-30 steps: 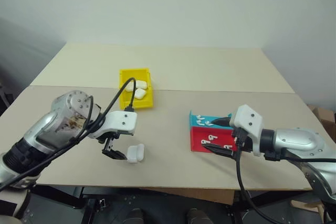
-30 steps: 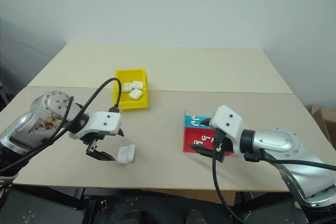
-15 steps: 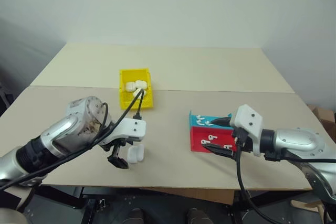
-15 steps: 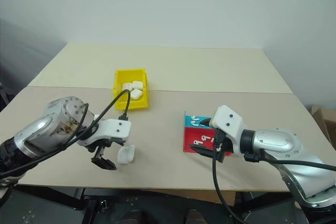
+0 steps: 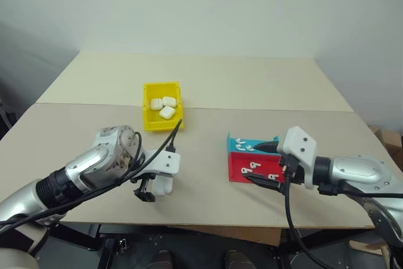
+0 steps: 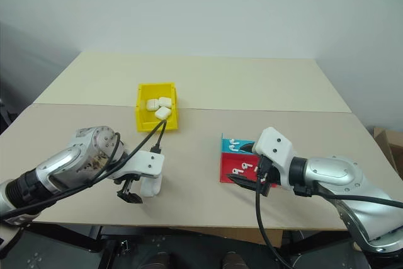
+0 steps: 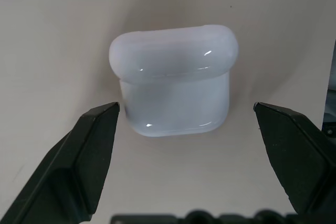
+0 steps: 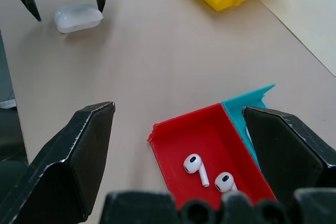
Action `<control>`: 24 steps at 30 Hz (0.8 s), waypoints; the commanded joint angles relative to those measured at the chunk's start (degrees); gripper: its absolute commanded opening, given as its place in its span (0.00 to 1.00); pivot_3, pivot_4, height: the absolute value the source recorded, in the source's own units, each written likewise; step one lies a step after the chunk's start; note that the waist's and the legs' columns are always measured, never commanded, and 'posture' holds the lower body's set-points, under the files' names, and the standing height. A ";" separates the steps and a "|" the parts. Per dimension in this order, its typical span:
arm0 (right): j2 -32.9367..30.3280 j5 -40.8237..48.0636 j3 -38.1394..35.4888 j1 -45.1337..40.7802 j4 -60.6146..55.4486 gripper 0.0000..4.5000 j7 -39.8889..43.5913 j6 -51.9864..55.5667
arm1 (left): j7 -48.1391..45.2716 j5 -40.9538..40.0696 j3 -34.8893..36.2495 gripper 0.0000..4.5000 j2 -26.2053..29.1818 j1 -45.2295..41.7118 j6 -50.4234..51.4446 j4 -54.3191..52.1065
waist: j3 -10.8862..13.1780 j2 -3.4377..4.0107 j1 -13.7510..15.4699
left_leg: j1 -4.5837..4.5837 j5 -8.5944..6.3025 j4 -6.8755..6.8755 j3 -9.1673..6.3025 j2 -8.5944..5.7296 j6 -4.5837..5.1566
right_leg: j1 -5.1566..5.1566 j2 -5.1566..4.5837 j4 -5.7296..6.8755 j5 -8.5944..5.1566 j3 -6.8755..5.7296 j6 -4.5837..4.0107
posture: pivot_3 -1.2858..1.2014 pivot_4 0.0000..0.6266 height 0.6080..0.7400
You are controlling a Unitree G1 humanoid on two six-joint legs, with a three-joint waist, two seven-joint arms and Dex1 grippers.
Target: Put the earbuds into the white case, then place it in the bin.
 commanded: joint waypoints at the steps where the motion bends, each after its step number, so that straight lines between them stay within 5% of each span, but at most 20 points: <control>1: -0.37 0.59 -2.33 -0.06 -1.92 1.00 -0.23 -0.46 | 0.59 0.19 1.58 0.91 -1.06 0.18 0.41 -0.26 | 0.00 0.00 0.00 | 0.00 0.00 0.00 0.00 0.00 0.00 | 0.00 0.00 0.00 0.00 0.00 0.00 | 0.52 0.24 1.00; 6: -0.61 0.70 -2.36 -0.18 -1.85 1.00 0.01 -0.51 | 0.80 0.57 1.94 0.61 -0.89 0.81 0.11 -0.27 | 0.00 0.00 -0.12 | 0.00 0.00 0.00 0.00 0.00 0.00 | 0.00 0.00 0.00 0.00 0.00 0.00 | 0.52 0.24 1.00; 14: -0.43 0.53 -2.16 -0.45 -1.60 1.00 -0.12 -0.65 | 3.99 -6.54 14.23 0.61 -0.30 7.25 -5.57 -0.23 | 0.00 0.00 -0.20 | 0.01 0.00 0.00 -0.01 0.01 0.00 | -0.01 0.00 0.01 0.00 0.01 0.00 | 0.52 0.24 1.00; 18: 0.14 0.11 -2.41 -0.54 -1.00 1.00 -0.69 -1.16 | 10.70 -20.08 33.80 0.61 -9.80 10.89 -11.59 3.62 | 0.00 -0.01 0.26 | 0.00 0.00 0.07 -0.02 0.02 0.00 | 0.01 -0.02 0.03 0.00 -0.04 0.00 | 0.52 0.24 1.00; 24: 0.90 0.75 -3.46 -0.61 -0.50 1.00 -0.87 -1.48 | 21.70 -28.77 42.49 0.61 -19.79 6.95 1.28 1.86 | -0.04 0.06 0.11 | -0.02 0.00 0.22 -0.10 0.00 0.01 | 0.13 -0.02 0.01 0.04 -0.11 0.06 | 0.52 0.24 1.00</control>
